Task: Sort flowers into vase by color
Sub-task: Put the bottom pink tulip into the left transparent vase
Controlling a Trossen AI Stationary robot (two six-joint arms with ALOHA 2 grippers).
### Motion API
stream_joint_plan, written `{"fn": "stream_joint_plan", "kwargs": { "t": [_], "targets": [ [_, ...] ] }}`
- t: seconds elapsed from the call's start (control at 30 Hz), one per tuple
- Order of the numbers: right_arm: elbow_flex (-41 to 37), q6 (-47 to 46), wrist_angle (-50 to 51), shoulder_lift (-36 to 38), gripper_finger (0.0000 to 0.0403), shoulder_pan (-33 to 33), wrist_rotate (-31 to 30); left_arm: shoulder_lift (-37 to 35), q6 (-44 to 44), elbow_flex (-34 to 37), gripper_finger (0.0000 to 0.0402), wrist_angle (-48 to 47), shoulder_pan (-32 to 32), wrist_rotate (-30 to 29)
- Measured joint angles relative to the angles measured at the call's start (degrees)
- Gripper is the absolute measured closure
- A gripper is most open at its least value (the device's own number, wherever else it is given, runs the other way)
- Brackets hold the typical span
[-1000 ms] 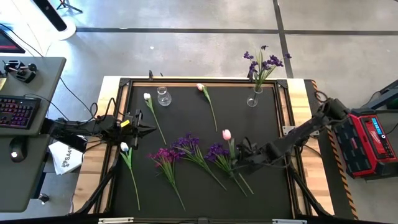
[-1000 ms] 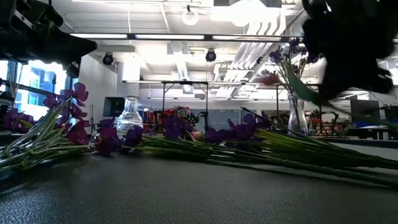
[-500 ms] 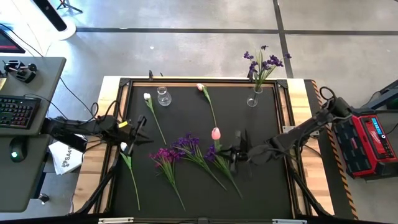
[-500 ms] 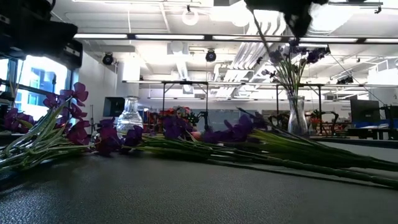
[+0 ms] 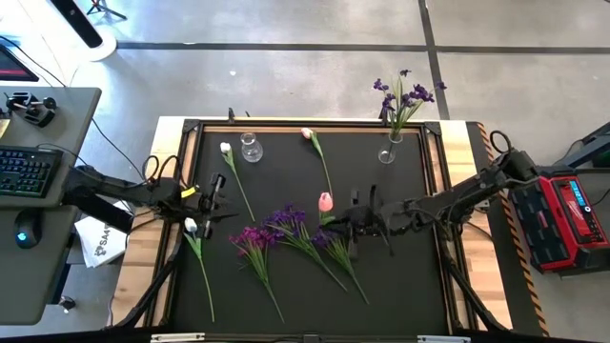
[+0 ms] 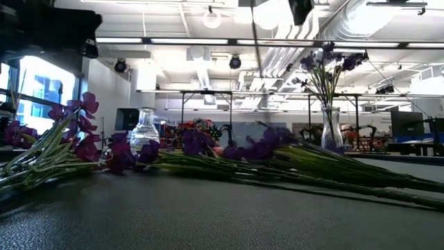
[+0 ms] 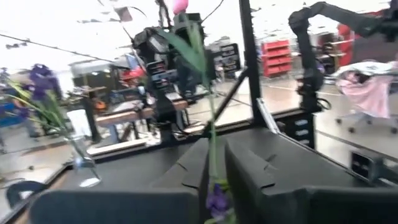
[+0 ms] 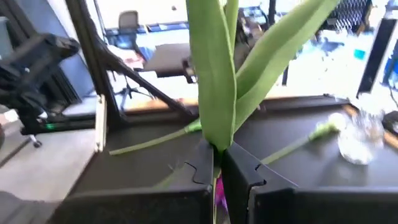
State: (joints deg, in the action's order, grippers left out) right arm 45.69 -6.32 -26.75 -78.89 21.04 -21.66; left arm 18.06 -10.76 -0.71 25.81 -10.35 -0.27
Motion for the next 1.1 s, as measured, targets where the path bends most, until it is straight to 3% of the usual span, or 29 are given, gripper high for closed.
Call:
{"fn": "stream_joint_plan", "kwargs": {
  "t": [0.23,0.37,0.43,0.77,1.1],
  "targets": [
    [0.00,4.86,-6.44,0.00,0.0403,-2.66,2.59,6.37,0.01,-1.37,0.0256,5.68,0.04,-5.90],
    [0.00,5.17,-8.12,-0.68,0.0403,-4.32,3.25,10.15,2.70,-4.71,0.0214,7.21,0.04,-14.20],
    [0.00,5.59,-9.56,-1.85,0.0403,-5.06,3.26,12.07,2.80,-6.29,0.0201,7.15,0.10,-15.53],
    [0.00,6.34,-17.27,-7.35,0.0403,-7.70,3.28,26.93,3.18,-13.55,0.0190,7.07,1.38,-12.81],
    [0.00,8.31,-22.66,-8.11,0.0403,-8.02,3.24,41.15,6.02,-23.41,0.0190,7.11,6.95,0.53]
  ]
}}
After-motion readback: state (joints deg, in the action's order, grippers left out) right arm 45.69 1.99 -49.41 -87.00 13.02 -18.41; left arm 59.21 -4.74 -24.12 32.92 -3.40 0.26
